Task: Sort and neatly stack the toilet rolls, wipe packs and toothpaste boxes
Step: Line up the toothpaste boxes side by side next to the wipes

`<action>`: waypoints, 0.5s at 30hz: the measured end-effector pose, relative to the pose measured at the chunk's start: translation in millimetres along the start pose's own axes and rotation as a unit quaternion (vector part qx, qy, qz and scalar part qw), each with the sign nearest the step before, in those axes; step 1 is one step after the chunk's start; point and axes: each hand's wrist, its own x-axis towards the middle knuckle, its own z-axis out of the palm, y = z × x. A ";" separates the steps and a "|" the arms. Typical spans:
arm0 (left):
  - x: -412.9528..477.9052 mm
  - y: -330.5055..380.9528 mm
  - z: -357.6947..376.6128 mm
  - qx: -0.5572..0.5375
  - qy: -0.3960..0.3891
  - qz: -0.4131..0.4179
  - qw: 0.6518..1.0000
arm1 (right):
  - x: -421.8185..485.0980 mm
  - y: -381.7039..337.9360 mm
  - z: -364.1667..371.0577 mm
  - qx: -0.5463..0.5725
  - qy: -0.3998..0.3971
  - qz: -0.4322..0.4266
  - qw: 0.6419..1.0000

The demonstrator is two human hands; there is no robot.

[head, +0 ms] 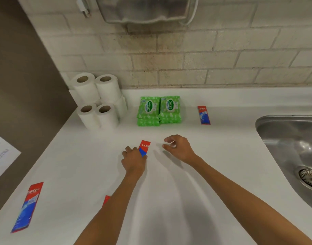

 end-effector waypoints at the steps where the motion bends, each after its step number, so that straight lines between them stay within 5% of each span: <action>1: -0.4 0.8 0.2 0.003 0.002 0.002 1.000 | -3.4 -0.9 3.7 0.004 -0.001 0.007 1.000; 15: 12.6 0.8 -4.7 -0.029 -0.083 -0.012 0.996 | -34.3 4.6 16.3 0.029 0.017 0.098 0.995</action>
